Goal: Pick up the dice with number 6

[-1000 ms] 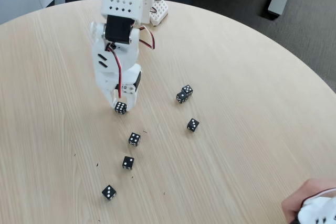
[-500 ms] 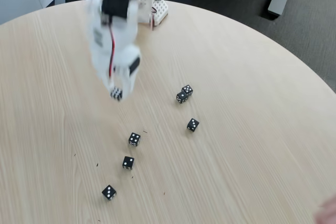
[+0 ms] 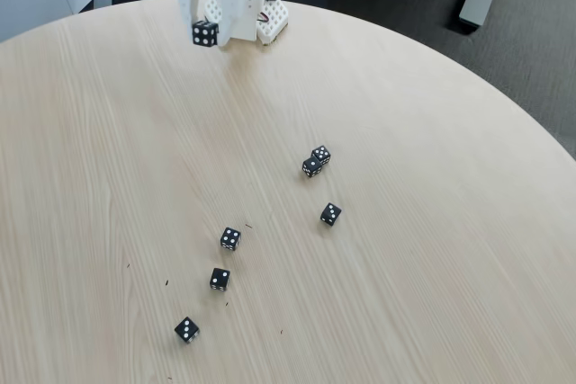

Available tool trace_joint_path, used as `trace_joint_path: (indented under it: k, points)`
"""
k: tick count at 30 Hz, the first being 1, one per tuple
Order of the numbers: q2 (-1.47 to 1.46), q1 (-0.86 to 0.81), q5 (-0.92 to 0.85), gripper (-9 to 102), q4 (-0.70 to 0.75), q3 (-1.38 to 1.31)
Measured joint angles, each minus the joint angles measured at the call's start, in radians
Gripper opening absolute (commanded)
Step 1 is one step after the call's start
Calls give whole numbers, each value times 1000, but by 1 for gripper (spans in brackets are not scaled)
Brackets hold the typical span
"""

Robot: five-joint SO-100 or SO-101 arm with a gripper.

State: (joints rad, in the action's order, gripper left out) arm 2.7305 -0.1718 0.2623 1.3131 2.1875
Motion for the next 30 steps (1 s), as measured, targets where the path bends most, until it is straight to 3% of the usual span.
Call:
trace_joint_path:
  k: [14, 30]
  points:
    - [380, 0, -341, 0, -21, 732]
    - [405, 0, -291, 0, -63, 801]
